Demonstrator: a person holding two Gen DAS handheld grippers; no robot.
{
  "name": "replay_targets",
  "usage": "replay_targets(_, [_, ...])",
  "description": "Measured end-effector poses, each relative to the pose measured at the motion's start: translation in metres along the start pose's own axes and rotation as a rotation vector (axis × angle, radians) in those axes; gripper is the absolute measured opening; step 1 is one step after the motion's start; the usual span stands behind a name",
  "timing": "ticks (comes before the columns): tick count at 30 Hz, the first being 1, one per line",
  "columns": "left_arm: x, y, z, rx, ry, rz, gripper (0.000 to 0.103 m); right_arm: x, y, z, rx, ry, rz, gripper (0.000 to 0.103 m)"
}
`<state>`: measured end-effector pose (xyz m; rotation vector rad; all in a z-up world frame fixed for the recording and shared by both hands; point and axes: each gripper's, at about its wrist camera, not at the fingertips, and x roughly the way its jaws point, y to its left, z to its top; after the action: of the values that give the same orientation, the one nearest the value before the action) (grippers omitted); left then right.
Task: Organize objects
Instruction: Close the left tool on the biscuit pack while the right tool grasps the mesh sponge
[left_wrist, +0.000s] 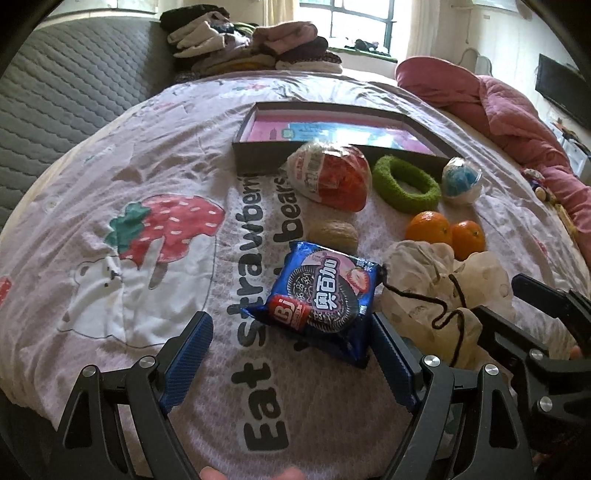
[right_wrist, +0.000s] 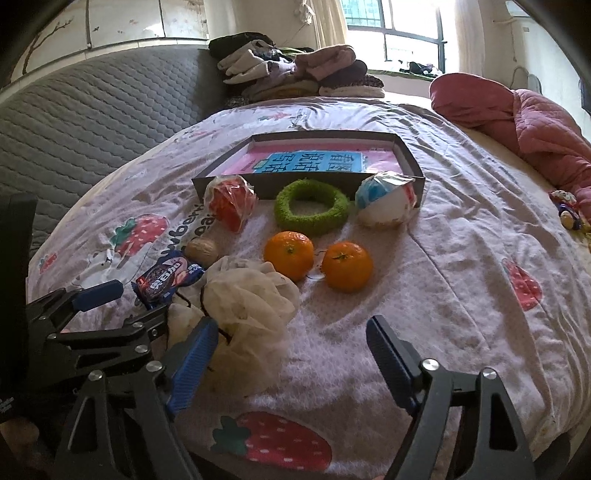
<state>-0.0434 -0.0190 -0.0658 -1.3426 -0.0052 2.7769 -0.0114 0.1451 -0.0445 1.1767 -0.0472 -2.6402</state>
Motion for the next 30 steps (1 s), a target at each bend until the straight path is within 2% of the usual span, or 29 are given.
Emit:
replay_targets(5, [0.011, 0.004, 0.002, -0.014, 0.008, -0.028, 0.086, 0.016, 0.001, 0.000, 0.001, 0.034, 0.026, 0.069])
replay_targets(12, [0.017, 0.001, 0.006, 0.006, -0.016, -0.021, 0.085, 0.024, 0.005, 0.000, -0.008, 0.039, 0.084, 0.033])
replay_targets(13, [0.018, -0.001, 0.006, 0.018, -0.020, -0.011, 0.085, 0.023, 0.006, -0.001, -0.012, 0.035, 0.087, 0.030])
replay_targets(15, [0.017, -0.003, 0.006, 0.024, -0.028, -0.025, 0.070, 0.022, 0.008, -0.001, -0.022, 0.032, 0.091, 0.026])
replay_targets(23, [0.013, 0.000, 0.007, 0.009, -0.029, -0.053, 0.066, 0.017, 0.007, -0.002, -0.030, 0.029, 0.111, 0.019])
replay_targets(25, [0.010, 0.000, 0.007, 0.004, -0.032, -0.057, 0.060, 0.013, 0.009, -0.002, -0.031, 0.023, 0.118, 0.017])
replay_targets(30, [-0.001, 0.002, 0.006, -0.005, -0.046, -0.052, 0.058, 0.003, 0.009, 0.001, -0.033, -0.001, 0.117, 0.017])
